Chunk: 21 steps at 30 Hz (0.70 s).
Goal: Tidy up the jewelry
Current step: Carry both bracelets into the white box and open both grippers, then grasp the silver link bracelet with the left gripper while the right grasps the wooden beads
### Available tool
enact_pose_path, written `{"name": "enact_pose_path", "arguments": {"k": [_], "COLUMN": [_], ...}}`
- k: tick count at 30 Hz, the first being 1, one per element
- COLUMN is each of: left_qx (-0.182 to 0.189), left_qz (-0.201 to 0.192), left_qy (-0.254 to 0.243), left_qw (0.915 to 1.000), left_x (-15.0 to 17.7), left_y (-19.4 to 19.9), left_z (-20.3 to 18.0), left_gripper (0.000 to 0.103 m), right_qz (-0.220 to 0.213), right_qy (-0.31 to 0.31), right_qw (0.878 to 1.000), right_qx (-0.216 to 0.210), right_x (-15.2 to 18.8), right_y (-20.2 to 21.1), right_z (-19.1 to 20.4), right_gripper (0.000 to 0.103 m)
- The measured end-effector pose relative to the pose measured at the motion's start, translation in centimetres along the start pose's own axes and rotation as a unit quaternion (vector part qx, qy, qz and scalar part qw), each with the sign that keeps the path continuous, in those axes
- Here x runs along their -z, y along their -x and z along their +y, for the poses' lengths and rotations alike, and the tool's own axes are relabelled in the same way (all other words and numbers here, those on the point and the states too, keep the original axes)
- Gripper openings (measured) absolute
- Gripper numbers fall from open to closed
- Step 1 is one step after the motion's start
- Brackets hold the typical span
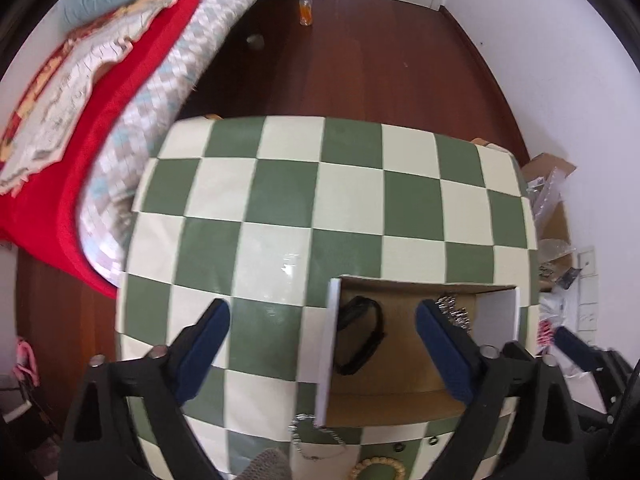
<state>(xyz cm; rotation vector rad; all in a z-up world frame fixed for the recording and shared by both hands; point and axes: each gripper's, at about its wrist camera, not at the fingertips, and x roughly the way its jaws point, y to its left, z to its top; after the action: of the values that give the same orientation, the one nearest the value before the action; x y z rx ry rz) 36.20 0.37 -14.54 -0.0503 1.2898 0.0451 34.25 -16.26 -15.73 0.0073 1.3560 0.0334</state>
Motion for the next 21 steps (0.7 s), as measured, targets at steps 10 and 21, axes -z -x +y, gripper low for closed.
{"name": "enact_pose_path", "arguments": {"k": [10, 21], "left_qx": [-0.056, -0.054], "left_qz": [-0.061, -0.104], "left_qy": [-0.009, -0.015], "left_qw": [0.9965, 0.993], "left_x": [4.4, 9.1], "left_y": [1.5, 5.5], "left_z": [1.5, 2.0], "left_gripper": [0.103, 0.103], "right_qz": [-0.006, -0.074], "right_qy": [0.0, -0.017], "right_qw": [0.999, 0.995], "right_qx": [0.034, 0.058], "right_x": [4.6, 8.8], "right_y": [-0.2, 4.4], "right_z": [0.4, 0.4], "right_gripper": [0.101, 0.101]}}
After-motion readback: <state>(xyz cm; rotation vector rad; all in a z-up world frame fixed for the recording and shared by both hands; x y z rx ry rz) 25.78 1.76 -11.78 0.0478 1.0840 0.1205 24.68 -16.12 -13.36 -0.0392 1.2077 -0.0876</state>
